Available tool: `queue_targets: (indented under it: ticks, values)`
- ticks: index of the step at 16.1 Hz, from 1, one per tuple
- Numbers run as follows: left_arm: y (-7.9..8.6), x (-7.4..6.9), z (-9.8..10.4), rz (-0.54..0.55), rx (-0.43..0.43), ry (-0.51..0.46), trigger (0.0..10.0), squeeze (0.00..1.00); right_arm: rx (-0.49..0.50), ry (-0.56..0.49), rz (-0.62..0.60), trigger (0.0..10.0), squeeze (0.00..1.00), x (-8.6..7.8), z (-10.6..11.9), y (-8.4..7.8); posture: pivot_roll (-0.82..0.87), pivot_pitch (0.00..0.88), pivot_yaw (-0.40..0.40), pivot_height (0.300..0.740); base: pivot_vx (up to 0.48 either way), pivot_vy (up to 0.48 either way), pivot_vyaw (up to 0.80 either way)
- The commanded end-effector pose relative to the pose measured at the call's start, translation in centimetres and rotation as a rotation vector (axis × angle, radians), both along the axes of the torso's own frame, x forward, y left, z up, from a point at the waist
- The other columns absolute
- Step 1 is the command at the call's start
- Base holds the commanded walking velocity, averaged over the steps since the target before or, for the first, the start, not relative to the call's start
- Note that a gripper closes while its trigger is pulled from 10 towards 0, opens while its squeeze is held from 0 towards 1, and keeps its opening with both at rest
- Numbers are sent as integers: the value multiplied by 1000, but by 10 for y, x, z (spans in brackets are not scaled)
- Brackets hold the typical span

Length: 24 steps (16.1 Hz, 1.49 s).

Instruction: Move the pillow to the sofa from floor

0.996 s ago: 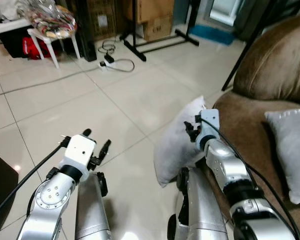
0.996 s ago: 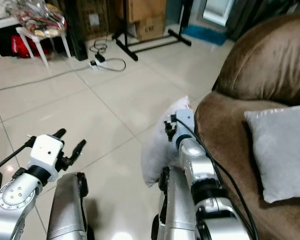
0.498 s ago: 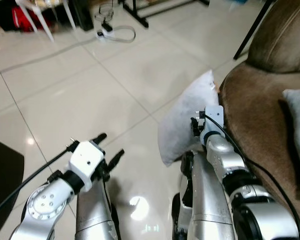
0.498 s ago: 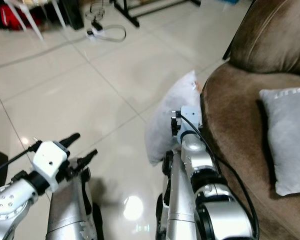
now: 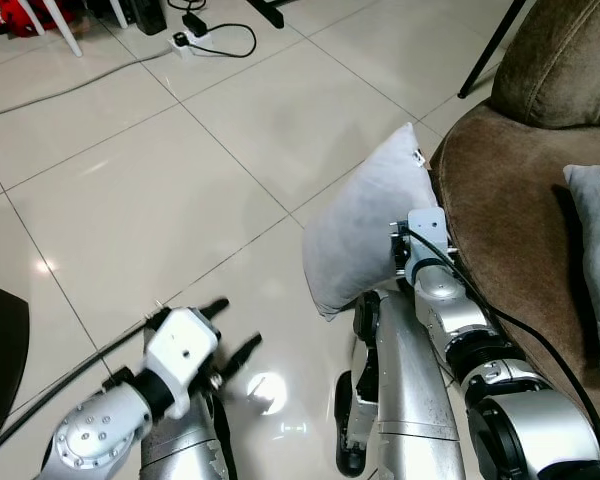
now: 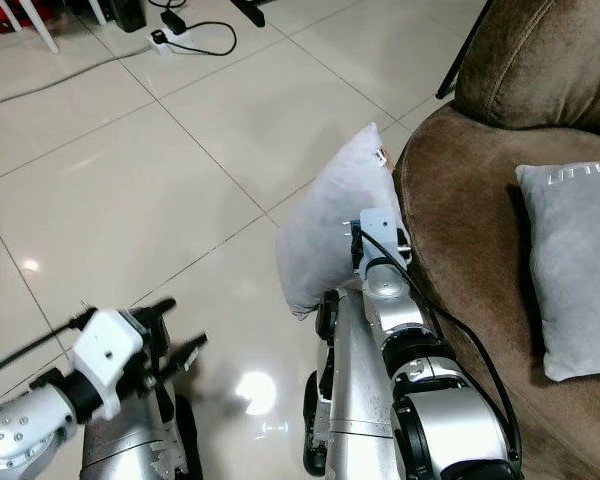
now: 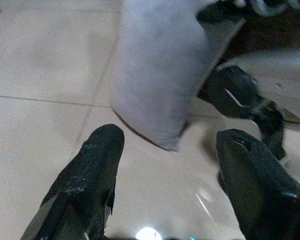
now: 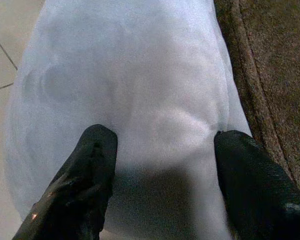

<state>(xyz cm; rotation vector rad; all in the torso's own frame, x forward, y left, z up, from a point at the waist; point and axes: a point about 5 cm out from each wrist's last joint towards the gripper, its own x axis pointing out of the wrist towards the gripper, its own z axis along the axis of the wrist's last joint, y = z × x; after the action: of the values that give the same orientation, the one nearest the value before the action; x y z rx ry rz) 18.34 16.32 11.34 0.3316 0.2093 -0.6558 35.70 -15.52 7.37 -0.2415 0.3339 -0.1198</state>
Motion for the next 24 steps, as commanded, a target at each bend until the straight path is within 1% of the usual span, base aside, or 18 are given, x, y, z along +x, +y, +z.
queue_targets:
  ticks: [1,5,9,13,17,18,21,22,24]
  values:
    - [-4,-5,-1,-31,9,23,10000,0,-21,30,10,0,0,-3,-7,1,5,307,-44,440,0,0,0]
    - [-6,-4,-2,-44,10,40,10000,0,-30,39,32,0,0,-5,-10,8,5,301,-43,440,0,0,0]
    - [-7,-6,-4,-62,6,67,10000,0,-30,56,42,0,0,-5,-12,9,4,290,-52,440,0,0,0]
    - [-8,-7,-5,-57,2,72,10000,0,-32,68,50,0,0,-6,-14,10,7,281,-67,440,0,0,0]
    - [-8,-10,-6,-60,-3,89,10000,0,-16,78,66,0,0,-7,-17,18,14,275,-78,440,0,0,0]
    - [-7,-10,-7,-63,-5,99,10000,0,-11,80,78,0,0,-7,-17,21,14,272,-81,440,0,0,0]
    - [-7,-8,-9,-53,-7,96,10000,0,5,79,88,0,0,-6,-16,23,13,246,-85,440,0,0,0]
    - [-7,-7,-8,-23,-14,79,10000,0,68,68,123,0,0,-6,-15,30,13,224,-90,440,0,0,0]
    - [-5,-5,-9,-2,-10,68,10000,0,139,56,176,0,0,-5,-13,39,14,198,-97,440,0,0,0]
